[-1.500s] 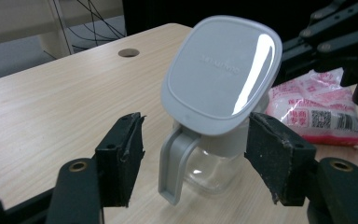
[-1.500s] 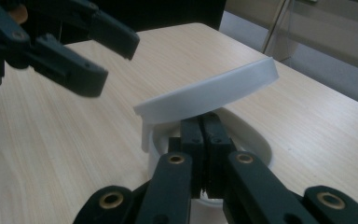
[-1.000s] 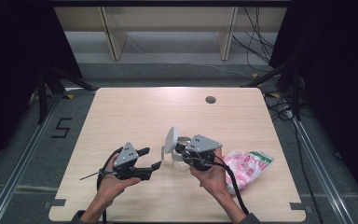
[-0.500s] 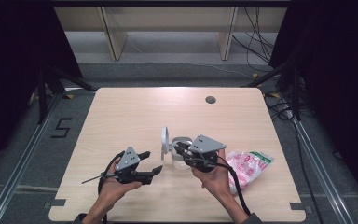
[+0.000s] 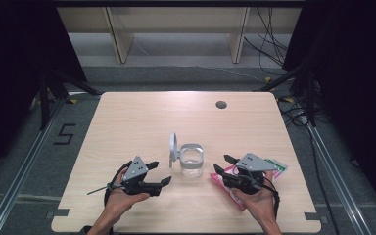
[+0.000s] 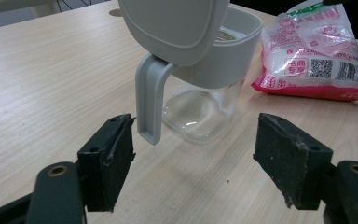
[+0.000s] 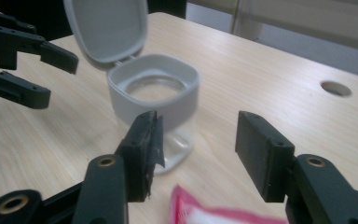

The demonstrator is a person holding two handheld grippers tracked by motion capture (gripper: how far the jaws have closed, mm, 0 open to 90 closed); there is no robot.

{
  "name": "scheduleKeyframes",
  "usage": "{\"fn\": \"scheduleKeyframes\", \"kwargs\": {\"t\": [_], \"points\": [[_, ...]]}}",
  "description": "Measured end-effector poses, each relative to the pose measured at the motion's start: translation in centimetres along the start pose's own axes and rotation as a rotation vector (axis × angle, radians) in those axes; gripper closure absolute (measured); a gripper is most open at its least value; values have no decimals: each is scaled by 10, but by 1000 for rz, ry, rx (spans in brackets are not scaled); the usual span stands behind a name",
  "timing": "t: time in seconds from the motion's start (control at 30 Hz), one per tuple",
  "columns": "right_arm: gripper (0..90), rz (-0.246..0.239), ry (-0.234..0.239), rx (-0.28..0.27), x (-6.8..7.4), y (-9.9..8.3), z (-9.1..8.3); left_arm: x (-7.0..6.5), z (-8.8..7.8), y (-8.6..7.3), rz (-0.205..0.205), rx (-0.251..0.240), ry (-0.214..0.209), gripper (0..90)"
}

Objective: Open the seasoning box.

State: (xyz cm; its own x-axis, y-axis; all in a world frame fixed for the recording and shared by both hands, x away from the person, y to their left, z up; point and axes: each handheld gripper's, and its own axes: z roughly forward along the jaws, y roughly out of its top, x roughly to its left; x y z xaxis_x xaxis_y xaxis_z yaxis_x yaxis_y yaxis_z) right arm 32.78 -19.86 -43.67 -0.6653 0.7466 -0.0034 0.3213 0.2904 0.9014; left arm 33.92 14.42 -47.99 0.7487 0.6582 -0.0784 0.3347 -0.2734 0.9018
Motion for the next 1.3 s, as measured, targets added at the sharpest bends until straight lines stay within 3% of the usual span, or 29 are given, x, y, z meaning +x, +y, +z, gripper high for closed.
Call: {"fn": "scheduleKeyframes", "kwargs": {"t": [0.13,0.17,0.2,0.23,0.27,0.37,0.4,0.5,0.53,0.57,0.6,0.7,0.73,0.77,0.83,0.87,1.0,1.07,1.1,1.17,1.2,1.23,1.3], "points": [[443,33,-32,5,-8,-12,-14,-1,0,-1,-4,5,-2,270],[424,45,-52,-2,-9,-14,-15,-1,2,-1,-6,1,-17,270],[409,87,-73,7,-10,-17,-20,-1,2,-2,-3,8,-11,269],[394,87,-103,0,-16,-21,-26,-1,2,-2,-3,10,-16,268],[394,87,-103,0,-16,-21,-26,-1,2,-2,-3,10,-16,268],[385,133,-145,-1,-19,-28,-38,-1,2,-3,1,8,-21,267],[379,144,-179,2,-20,-35,-46,-1,2,-2,5,6,-22,267],[369,174,-209,-2,-23,-44,-54,-1,1,-3,-10,8,-14,264],[364,217,-226,24,-21,-46,-59,0,1,-2,0,8,-12,264],[361,184,-242,16,-26,-49,-62,-1,2,-2,-2,3,-14,264],[360,214,-275,3,-26,-52,-68,-2,2,-3,-18,6,-11,264],[362,248,-279,14,-25,-56,-72,-3,3,-3,-12,0,-23,264],[364,224,-277,25,-27,-58,-76,-2,3,-3,-6,2,-26,264],[367,242,-285,37,-24,-62,-80,-1,2,-2,16,10,-29,263],[369,261,-303,35,-25,-66,-82,-1,3,-3,9,17,-22,260],[375,237,-305,38,-28,-69,-83,0,3,-4,7,16,-24,260],[373,293,-330,66,-30,-74,-86,1,3,-4,12,18,-28,260],[371,301,-329,73,-33,-77,-88,-1,4,-5,-28,13,-23,260],[368,316,-329,80,-34,-79,-90,1,3,-4,-5,19,-23,260],[361,311,-334,68,-36,-81,-89,1,4,-4,-9,17,-26,260],[347,321,-335,86,-37,-82,-91,0,4,-5,-24,16,-17,260],[319,368,-334,79,-38,-84,-88,1,4,-5,-8,27,-16,260],[315,387,-335,86,-38,-85,-88,1,3,-5,-12,24,-18,260]]}}
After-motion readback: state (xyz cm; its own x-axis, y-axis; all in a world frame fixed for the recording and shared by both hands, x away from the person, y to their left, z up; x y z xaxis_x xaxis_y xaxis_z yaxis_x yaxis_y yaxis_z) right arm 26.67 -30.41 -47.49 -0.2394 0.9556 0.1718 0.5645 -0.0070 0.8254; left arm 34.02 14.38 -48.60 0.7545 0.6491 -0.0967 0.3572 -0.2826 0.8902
